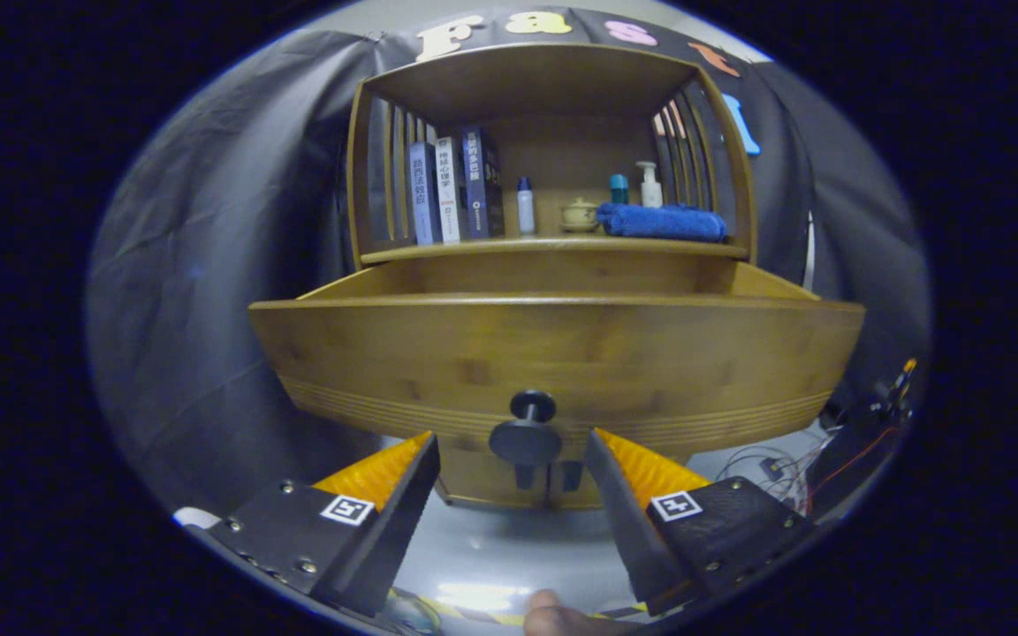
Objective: Pull open the drawer, take out the items inside it, and place them on the countertop above the cabinet.
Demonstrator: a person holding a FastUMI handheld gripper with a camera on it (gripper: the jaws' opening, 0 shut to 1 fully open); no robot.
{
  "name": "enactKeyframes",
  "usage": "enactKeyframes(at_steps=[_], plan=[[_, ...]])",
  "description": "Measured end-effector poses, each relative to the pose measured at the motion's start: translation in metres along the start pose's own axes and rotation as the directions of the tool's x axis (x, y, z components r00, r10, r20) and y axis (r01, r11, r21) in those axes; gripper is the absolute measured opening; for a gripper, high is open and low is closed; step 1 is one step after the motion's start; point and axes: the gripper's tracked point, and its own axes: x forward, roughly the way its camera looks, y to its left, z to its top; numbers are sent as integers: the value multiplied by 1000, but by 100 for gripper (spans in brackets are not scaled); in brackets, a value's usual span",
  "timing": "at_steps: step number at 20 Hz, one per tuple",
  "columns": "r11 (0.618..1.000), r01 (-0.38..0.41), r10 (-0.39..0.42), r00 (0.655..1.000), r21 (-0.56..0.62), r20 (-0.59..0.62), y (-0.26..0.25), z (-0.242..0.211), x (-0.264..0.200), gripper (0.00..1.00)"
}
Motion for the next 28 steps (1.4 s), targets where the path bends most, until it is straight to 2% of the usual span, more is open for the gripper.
enactKeyframes(at_steps=[2,9,12,15,16,18,21,25,28], plan=[[1000,21,-21,1000,-17,0,-6,11,-13,99],[996,61,-65,996,67,60,-26,96,-8,99],[997,67,-68,997,40,27,-34,130,17,100],[997,25,-22,999,74,-47,-28,152,53,99],[998,16,-12,997,53,-80,-27,155,65,100],[999,24,-20,992,29,-121,-30,159,86,100],[999,-2,11,965,37,-261,-16,131,117,100],[999,43,-39,960,7,-279,-21,120,140,100],[995,47,-14,933,83,-359,-15,96,149,100]])
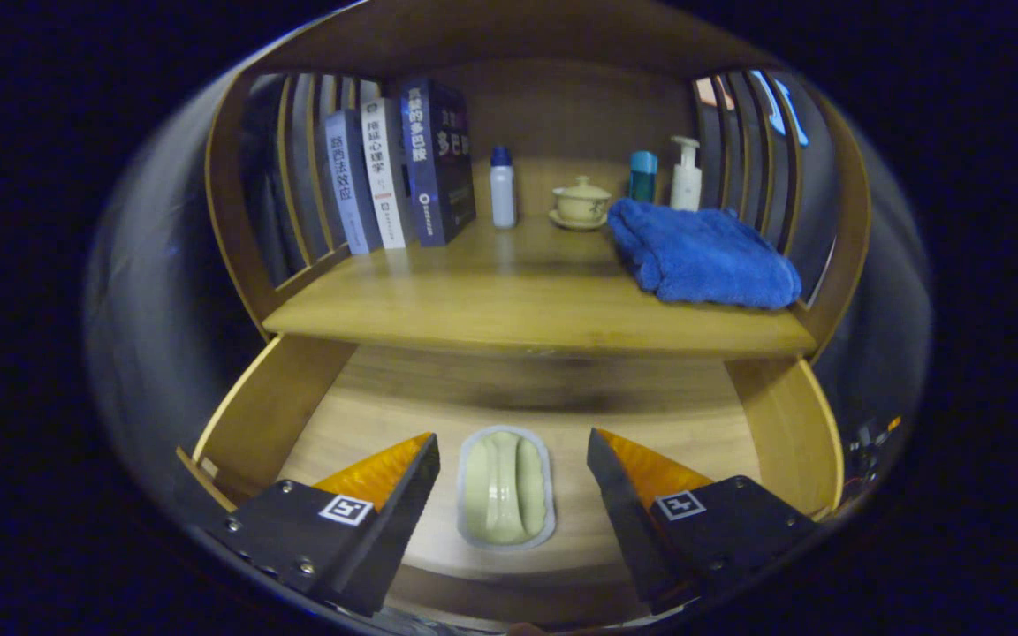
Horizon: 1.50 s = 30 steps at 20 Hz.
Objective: Pull open the drawer, take out the items inside it, and place them on the countertop above the cabinet.
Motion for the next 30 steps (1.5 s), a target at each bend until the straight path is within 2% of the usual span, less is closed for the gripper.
enactKeyframes(at_steps=[1,6,9,10,11,14,17,24,28,30], plan=[[1000,-14,14,1000,23,-28,2,-6,3,100],[999,30,-26,991,31,-128,-2,-28,19,100],[994,106,-107,982,-16,-159,-17,-43,19,37],[996,85,-84,985,2,-152,-14,-40,20,16],[996,85,-80,989,33,-126,-15,-33,14,11],[990,2,5,999,140,-51,-3,-17,3,11],[993,-25,27,1000,116,-15,1,-9,-16,11],[999,42,-42,986,3,163,-6,35,-66,11],[996,87,-84,959,0,269,-12,69,-98,11],[995,102,-102,933,19,345,-17,92,-117,11]])
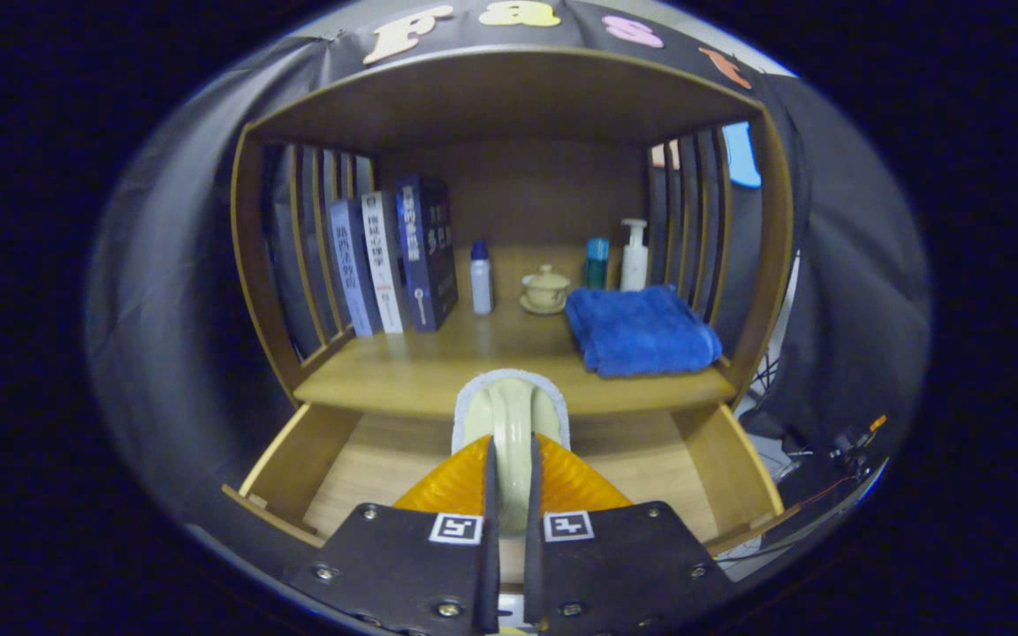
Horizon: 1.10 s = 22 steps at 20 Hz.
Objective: Pull open the drawer, take out the items inside it, and place them on the countertop above the cabinet.
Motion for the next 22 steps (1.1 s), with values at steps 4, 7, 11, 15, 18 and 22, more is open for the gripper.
enactKeyframes(at_steps=[4,7,11,15,18,22], plan=[[995,-10,-8,983,95,185,-2,66,-16,11],[993,-6,-25,963,114,268,-4,101,-29,11],[993,-6,-29,952,114,303,1,130,-20,12],[998,20,-40,949,65,314,10,140,16,12],[997,62,-70,948,35,312,8,133,52,12],[997,76,-81,968,30,238,9,95,100,12]])
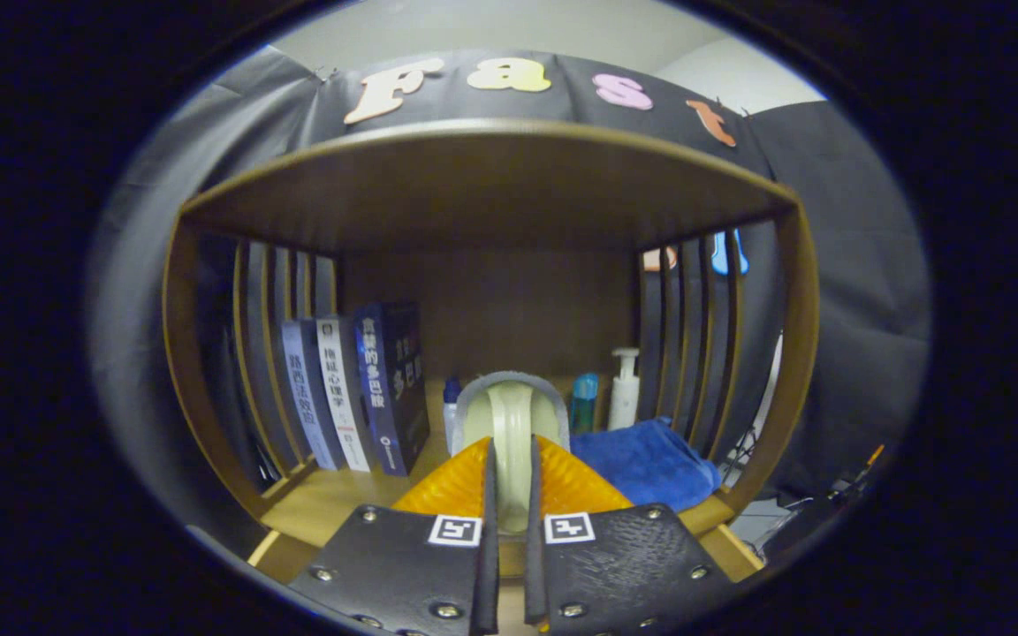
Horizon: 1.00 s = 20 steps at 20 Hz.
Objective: Pull open the drawer, take out the items inside it, and place them on the countertop above the cabinet.
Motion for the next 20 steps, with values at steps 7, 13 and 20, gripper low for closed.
enactKeyframes(at_steps=[7,13,20], plan=[[995,12,7,980,96,-200,7,-84,40,12],[985,32,-2,985,169,-174,10,-80,64,13],[991,72,-48,979,116,-200,6,-95,75,21]])
